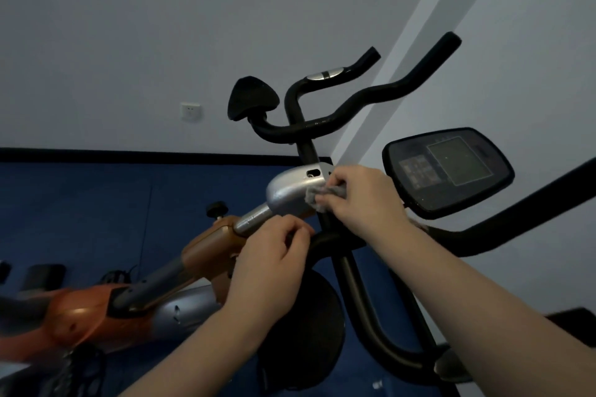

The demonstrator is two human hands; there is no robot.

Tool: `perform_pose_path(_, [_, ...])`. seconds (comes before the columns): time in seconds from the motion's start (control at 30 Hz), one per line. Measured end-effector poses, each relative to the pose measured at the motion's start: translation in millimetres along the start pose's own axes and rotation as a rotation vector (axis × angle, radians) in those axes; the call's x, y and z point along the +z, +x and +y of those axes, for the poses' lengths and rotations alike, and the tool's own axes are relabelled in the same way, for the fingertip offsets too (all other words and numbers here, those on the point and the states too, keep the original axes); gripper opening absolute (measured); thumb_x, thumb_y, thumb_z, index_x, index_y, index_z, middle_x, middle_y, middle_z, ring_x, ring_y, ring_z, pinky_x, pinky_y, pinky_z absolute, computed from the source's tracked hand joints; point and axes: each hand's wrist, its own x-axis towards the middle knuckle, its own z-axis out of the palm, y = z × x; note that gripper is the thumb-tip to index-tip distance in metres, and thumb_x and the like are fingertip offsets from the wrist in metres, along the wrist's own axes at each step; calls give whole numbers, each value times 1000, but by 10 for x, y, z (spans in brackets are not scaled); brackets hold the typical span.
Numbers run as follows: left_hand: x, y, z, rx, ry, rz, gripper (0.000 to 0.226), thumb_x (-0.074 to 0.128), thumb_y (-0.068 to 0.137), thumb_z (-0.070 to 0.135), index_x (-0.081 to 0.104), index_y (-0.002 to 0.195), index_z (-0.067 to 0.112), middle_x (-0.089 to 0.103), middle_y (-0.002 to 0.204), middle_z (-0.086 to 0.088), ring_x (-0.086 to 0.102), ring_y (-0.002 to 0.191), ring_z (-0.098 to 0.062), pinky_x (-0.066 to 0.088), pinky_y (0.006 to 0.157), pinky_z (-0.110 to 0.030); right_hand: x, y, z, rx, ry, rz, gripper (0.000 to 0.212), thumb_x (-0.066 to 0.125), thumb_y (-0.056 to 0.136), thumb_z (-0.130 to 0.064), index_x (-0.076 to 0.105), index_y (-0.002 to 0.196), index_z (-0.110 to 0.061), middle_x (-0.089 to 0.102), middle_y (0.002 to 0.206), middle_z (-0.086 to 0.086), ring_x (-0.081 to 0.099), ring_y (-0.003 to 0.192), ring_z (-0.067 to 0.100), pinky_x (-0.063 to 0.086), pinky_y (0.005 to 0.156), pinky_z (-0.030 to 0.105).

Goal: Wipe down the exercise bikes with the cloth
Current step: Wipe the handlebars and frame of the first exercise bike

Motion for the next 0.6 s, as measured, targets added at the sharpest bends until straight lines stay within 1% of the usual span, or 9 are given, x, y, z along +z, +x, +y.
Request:
perform_pose_path(0.07, [-13,-2,-13,17,-5,-28,16,48,89,35,63,85,39,65,84,14,60,79,4,50,68,-25,-71,-77,43,63,34,-93,24,76,70,-42,60,62,-26,60,64,-8,57,64,11,40,53,26])
perform_pose_path(0.13, [-30,5,-28,25,-22,-53,16,47,88,34,62,84,39,64,83,14,61,77,1,51,67,-28,-131,-117,51,118,59,-193,23,81,63,-41,62,56,-30,66,66,-9,60,66,7,44,56,24])
perform_pose_path(0.17, [-33,14,-42,31,-30,-61,16,46,88,34,61,84,39,64,84,14,61,78,0,52,68,-30,-127,-104,34,139,47,-197,22,83,60,-40,64,55,-31,67,66,-10,60,66,6,45,56,23])
perform_pose_path(0.27, [-25,46,-81,74,-22,-73,16,44,86,36,60,85,40,62,85,15,60,80,0,51,69,-30,-10,2,-28,232,86,-71,24,84,60,-35,62,55,-30,63,63,-10,59,64,6,40,50,20])
perform_pose_path(0.33, [-22,62,-76,95,-11,-74,16,43,84,37,59,85,40,62,85,15,59,82,0,49,69,-27,75,3,-58,244,99,42,21,81,65,-35,62,59,-28,64,68,-7,61,68,11,44,53,24])
perform_pose_path(0.4, [-15,61,-77,108,-5,-78,16,44,84,35,60,85,39,62,85,15,59,83,0,49,70,-27,148,-66,-70,164,31,156,15,76,72,-34,65,69,-26,65,76,-3,61,71,17,45,58,27])
perform_pose_path(0.47, [-13,42,-89,113,2,-80,17,44,85,33,61,86,37,62,87,13,59,83,0,49,73,-27,205,-159,-94,64,-51,234,14,71,79,-32,65,80,-20,63,87,-1,60,75,21,41,60,29])
perform_pose_path(0.53, [-22,28,-74,111,7,-69,18,45,88,30,62,89,36,62,89,12,58,84,1,49,75,-27,187,-207,-126,79,-28,243,14,67,82,-34,63,86,-20,63,93,-2,60,80,20,37,62,28])
perform_pose_path(0.6, [-56,0,-43,123,73,-99,20,42,91,32,62,94,35,61,92,15,56,86,5,48,76,-25,129,-282,-164,105,37,217,13,68,81,-34,63,84,-22,60,90,-6,59,82,19,36,63,28])
